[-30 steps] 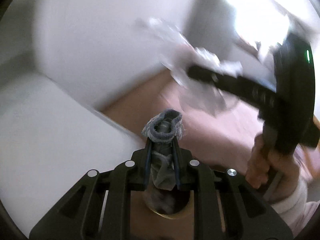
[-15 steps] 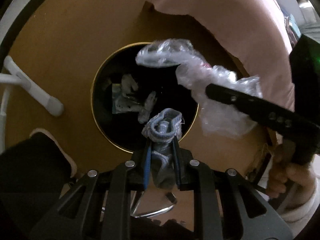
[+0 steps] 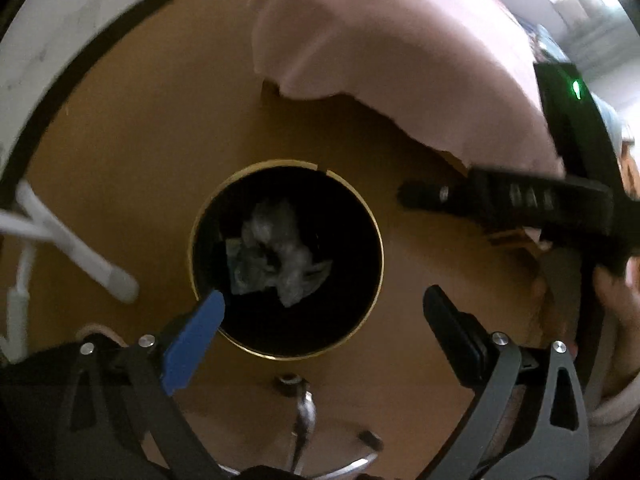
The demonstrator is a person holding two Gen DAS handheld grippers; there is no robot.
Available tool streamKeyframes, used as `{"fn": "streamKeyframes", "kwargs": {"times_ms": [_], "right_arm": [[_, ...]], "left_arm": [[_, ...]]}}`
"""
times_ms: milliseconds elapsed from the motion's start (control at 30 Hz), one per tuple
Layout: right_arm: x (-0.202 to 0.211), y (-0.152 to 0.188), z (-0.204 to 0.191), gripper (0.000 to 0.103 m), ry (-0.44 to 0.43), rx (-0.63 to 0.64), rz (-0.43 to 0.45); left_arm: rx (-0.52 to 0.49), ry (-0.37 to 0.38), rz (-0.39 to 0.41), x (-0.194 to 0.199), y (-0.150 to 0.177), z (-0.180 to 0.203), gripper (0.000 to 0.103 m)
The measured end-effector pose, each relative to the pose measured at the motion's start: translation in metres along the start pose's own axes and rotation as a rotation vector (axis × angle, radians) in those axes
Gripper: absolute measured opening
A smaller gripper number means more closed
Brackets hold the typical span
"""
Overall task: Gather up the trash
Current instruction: 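Carry cloth and plastic bag to the black bin and open both tools, then move both open tools back to the desk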
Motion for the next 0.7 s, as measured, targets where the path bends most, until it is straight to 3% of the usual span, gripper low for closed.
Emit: {"fn": "streamKeyframes", "kwargs": {"times_ms": [133, 233, 300, 367, 400, 433, 533, 633, 700], "right_arm": [[0.073, -0.01, -0.012, 0.09, 0.138, 0.029, 0.329], [0.155, -0.004, -0.036, 0.096, 0.279, 0.064, 0.696], [0.205, 0.01, -0.071, 0.096, 0.421, 0.163, 0.945], [0.231, 0.022, -0.111, 0.096, 0.469, 0.271, 1.061], [0.235, 0.024, -0.125, 0.096, 0.429, 0.304, 1.072], [0.239, 0.027, -0.146, 0.096, 0.333, 0.342, 1.073], [0.237, 0.037, -0.203, 0.096, 0.136, 0.393, 1.069], [0.22, 0.048, -0.27, 0.096, -0.046, 0.504, 0.992], [0.194, 0.065, -0.335, 0.096, -0.228, 0.66, 0.854]], "left_arm": [[-0.032, -0.015, 0.219, 0.065, -0.014, 0.011, 0.097], [-0.042, -0.039, 0.416, 0.14, -0.025, 0.017, 0.097], [-0.054, -0.024, 0.549, 0.2, -0.027, 0.016, 0.097], [-0.032, 0.001, 0.714, 0.266, -0.018, 0.005, 0.097], [-0.019, 0.012, 0.792, 0.298, -0.009, -0.004, 0.097], [0.0, 0.004, 0.857, 0.326, 0.003, -0.016, 0.097], [0.093, -0.075, 1.021, 0.393, 0.042, -0.061, 0.097], [0.227, -0.201, 1.092, 0.433, 0.087, -0.124, 0.097], [0.365, -0.305, 1.096, 0.45, 0.127, -0.177, 0.097]]}}
Point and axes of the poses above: each gripper's, at about its wrist camera, not at the fingertips, and x roughly against the way its jaws point, z to its right, y to its underside, the point moved 5 cm from there along -x, roughly the way its jaws point, and after that the axes turned 14 degrees about -y, right-handed, at the moved point
